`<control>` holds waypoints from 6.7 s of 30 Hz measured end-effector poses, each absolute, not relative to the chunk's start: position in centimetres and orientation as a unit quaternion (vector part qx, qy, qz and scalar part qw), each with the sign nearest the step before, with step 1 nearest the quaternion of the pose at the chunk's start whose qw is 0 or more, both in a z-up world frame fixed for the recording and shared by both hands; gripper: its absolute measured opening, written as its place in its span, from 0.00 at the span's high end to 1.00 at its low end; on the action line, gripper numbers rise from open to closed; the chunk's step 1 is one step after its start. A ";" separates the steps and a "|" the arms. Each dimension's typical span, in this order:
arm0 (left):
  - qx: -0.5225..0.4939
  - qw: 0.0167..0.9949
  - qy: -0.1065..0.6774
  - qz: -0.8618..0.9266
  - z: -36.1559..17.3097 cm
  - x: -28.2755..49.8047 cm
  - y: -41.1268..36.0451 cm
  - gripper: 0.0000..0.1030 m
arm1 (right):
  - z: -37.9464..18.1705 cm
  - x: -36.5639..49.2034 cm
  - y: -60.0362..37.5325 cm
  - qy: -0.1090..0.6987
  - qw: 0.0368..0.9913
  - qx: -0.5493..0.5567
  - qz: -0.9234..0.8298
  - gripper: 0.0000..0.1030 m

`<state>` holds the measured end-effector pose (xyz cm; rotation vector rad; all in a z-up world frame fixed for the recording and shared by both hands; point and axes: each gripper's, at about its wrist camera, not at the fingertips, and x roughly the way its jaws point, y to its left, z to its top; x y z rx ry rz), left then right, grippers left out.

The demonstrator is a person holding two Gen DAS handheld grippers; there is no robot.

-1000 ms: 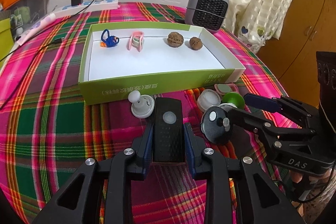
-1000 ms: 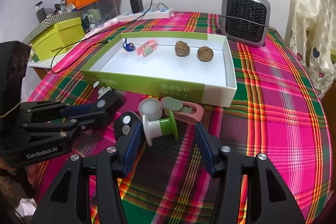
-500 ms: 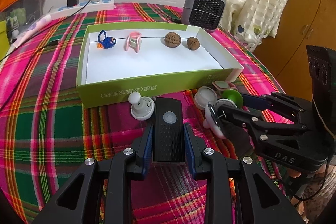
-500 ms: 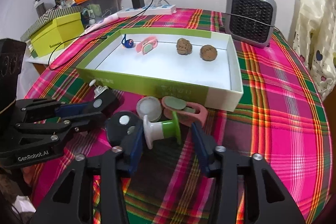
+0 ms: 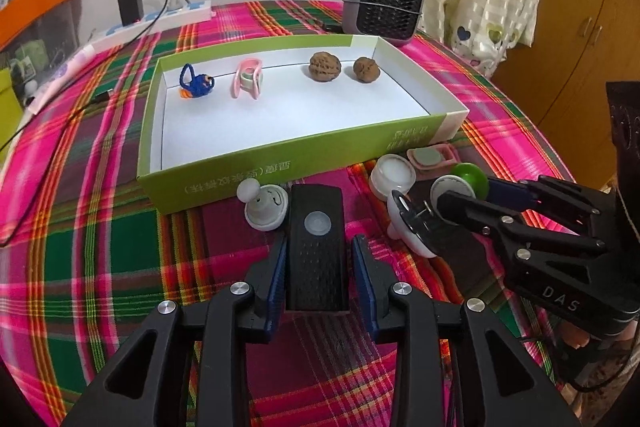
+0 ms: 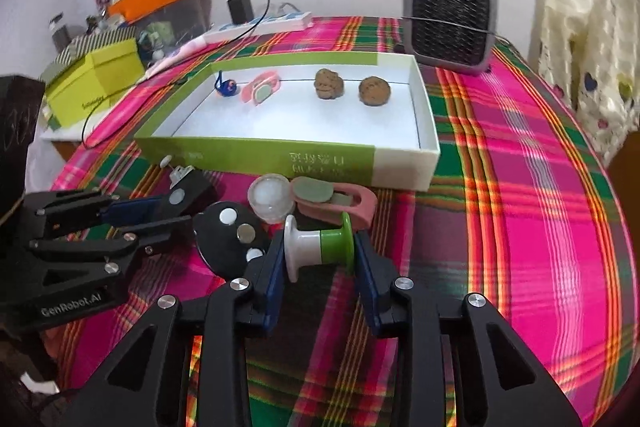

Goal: Organize objects
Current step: 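Grasp the black rectangular box with the left tool while the right tool grasps the green-white spool, then carry the black box and the spool over the white tray with both tools, then lower the spool into the tray and open the right tool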

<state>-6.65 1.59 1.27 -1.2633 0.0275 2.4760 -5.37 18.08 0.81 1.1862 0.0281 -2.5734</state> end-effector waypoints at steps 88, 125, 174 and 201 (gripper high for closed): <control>-0.382 0.097 -0.042 0.918 5.7 -6.7 -0.7 0.75 | 5.1 -6.6 15.3 0.055 0.202 0.365 -0.907 0.67; -0.423 0.072 -0.042 0.902 3.3 -16.2 -1.8 0.75 | 2.4 -18.4 11.7 0.092 0.223 0.424 -0.873 0.67; -0.434 0.072 -0.018 0.898 2.5 -17.7 -0.7 0.75 | 1.0 -21.1 10.2 0.125 0.230 0.423 -0.867 0.67; -0.423 0.077 -0.026 0.902 3.6 -16.2 -1.1 0.70 | 1.5 -20.2 11.4 0.103 0.223 0.420 -0.874 0.58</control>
